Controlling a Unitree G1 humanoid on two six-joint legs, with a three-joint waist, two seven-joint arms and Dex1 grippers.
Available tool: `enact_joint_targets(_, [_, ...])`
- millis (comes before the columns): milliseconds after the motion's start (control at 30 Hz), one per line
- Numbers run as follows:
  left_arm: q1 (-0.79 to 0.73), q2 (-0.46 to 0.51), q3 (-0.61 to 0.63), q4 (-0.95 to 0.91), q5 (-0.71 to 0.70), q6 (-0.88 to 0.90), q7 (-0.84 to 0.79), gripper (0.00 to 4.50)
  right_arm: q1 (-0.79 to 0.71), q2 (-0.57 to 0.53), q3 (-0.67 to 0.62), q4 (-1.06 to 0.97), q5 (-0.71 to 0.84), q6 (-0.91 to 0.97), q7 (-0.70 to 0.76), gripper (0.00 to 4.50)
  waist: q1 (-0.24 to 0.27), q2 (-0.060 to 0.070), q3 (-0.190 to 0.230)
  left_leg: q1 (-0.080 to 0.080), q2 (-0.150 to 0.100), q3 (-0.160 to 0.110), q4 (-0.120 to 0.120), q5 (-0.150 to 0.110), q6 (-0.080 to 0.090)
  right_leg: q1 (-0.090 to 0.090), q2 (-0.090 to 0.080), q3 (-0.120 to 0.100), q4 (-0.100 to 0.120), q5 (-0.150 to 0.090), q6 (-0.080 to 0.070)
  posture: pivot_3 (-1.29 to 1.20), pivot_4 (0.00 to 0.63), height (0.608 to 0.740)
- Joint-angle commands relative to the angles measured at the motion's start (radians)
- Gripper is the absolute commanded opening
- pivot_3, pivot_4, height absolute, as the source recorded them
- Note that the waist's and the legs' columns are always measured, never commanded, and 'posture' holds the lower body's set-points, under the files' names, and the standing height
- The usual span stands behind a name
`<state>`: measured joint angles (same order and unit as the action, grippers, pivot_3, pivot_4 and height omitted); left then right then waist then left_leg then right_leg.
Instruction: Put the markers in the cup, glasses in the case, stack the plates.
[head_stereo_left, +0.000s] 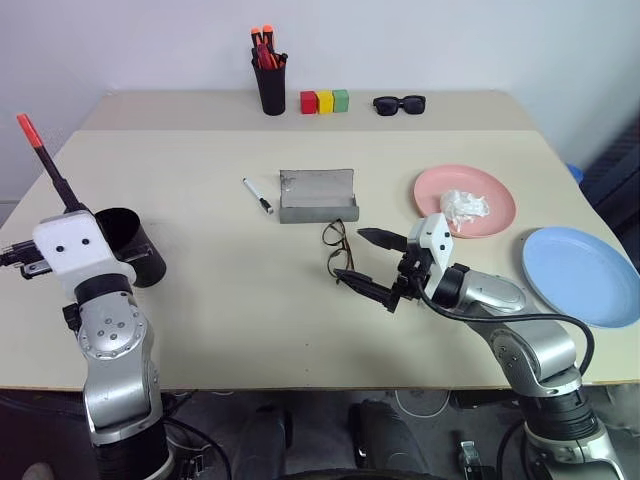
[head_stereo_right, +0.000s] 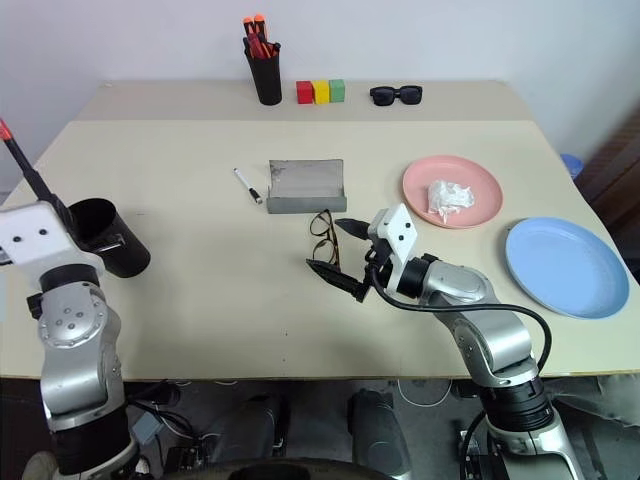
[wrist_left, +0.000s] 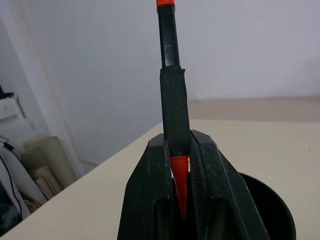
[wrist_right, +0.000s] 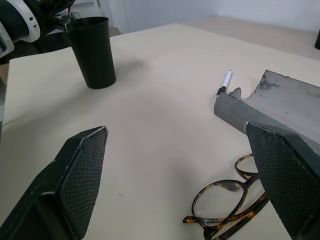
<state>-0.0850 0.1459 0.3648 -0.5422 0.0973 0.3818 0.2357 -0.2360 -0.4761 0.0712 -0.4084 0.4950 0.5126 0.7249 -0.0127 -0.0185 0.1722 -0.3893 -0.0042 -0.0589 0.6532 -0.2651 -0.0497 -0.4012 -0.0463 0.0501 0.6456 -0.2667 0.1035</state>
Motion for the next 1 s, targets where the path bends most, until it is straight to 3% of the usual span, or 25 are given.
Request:
enact_joint_targets(33, [-0.008,-0.002,-0.007,-0.015,0.015,-0.023,0.004,0.02,-0.007,0.011,0.0,-0.017,0.002,-0.023,0.001,4.5,0.0,0.0,0.0,0.0,0.0,0.0,0.0,0.0,0.0,0.0,0.0,0.0,0.0,0.0,0.0,0.0,0.15,0.74])
enact_joint_targets(167, [-0.016,-0.012,-0.016,-0.015,0.017,-0.018,0.008,0.02,-0.006,0.013,-0.001,-0.019,0.001,-0.022,0.001,4.5,0.0,0.0,0.0,0.0,0.0,0.0,0.0,0.0,0.0,0.0,0.0,0.0,0.0,0.0,0.0,0.0,0.15,0.74])
enact_joint_targets(400, [-0.027,-0.024,-0.042,-0.02,0.043,0.001,0.02,3.12,-0.002,0.013,-0.002,-0.028,0.004,-0.015,-0.004,4.5,0.0,0.0,0.0,0.0,0.0,0.0,0.0,0.0,0.0,0.0,0.0,0.0,0.0,0.0,0.0,0.0,0.15,0.74])
enact_joint_targets(833, [-0.051,-0.037,-0.044,-0.019,0.051,0.015,0.018,3.12,-0.003,0.015,0.003,-0.036,0.008,-0.004,-0.016,4.5,0.0,0.0,0.0,0.0,0.0,0.0,-0.001,0.0,0.0,0.0,0.0,0.0,-0.001,0.0,0.0,0.0,0.15,0.74])
enact_joint_targets(1000, [-0.131,-0.019,-0.073,-0.017,0.017,0.027,-0.034,3.12,-0.005,0.017,0.003,-0.036,0.008,0.0,-0.019,4.5,0.002,-0.001,0.001,0.0,0.0,0.0,-0.001,0.0,0.0,0.0,0.0,0.0,-0.001,0.0,0.0,0.0,0.15,0.74])
